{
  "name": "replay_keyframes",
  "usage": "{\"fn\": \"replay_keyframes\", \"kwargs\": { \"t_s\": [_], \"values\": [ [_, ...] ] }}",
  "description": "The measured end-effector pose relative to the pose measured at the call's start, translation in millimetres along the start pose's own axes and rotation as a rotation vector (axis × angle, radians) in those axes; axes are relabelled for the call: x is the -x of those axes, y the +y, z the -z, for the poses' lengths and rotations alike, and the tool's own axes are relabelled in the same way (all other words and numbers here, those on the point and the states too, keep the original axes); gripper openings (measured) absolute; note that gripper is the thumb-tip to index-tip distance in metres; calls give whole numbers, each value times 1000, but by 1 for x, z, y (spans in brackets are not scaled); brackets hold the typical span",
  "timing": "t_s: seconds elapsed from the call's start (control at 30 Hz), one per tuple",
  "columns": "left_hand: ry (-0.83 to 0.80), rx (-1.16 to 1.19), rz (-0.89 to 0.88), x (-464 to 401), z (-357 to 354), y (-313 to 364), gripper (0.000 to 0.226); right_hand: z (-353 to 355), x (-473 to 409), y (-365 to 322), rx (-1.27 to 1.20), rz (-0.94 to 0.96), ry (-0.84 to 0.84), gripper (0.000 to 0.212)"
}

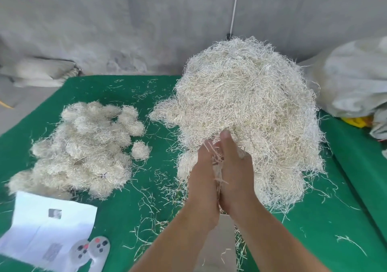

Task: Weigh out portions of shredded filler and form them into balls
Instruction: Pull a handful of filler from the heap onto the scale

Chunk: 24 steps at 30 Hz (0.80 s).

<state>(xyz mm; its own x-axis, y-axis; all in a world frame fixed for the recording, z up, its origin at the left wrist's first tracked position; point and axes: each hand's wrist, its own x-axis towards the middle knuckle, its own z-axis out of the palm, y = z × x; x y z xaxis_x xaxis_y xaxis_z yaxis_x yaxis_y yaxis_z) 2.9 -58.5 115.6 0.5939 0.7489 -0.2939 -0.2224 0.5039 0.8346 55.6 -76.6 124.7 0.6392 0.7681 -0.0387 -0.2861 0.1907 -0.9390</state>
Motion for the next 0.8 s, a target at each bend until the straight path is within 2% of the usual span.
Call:
{"fn": "replay_keyframes", "kwargs": {
  "t_s": [0.1,0.2,0.23,0.3,0.33,0.4,0.43,0.5,0.53,0.6,0.63,0.73,0.8],
  "values": [
    [67,-59,-1,2,-6,-2,55,4,-6,5,177,216,-42,48],
    [1,-90,-18,5,-6,7,46,11,-7,13,373,198,-145,88],
    [17,-70,-5,2,-2,6,44,17,-7,15,537,220,-180,87],
    [51,-6,-15,-3,5,2,35,28,-6,18,796,290,-253,70],
    [64,-26,-51,-5,8,-3,32,29,-5,19,787,246,-321,62],
    [98,-120,-100,-10,11,-13,32,32,0,19,608,106,-470,63],
    [126,-164,-96,-11,12,-15,32,32,2,20,518,78,-477,65],
    [137,-205,-102,-14,11,-11,28,28,8,18,421,136,-355,64],
    [141,-219,-123,-14,13,-7,26,24,11,18,357,162,-240,62],
    [174,-200,-119,-19,17,-2,32,23,10,17,207,123,-1,56],
    [177,-149,-93,-19,20,-3,33,22,7,17,134,60,46,54],
    [108,-110,-119,-11,20,-15,22,15,8,21,144,-127,-91,40],
    [104,-67,-109,-7,23,-23,33,6,17,24,293,-82,-95,28]
  ]
}}
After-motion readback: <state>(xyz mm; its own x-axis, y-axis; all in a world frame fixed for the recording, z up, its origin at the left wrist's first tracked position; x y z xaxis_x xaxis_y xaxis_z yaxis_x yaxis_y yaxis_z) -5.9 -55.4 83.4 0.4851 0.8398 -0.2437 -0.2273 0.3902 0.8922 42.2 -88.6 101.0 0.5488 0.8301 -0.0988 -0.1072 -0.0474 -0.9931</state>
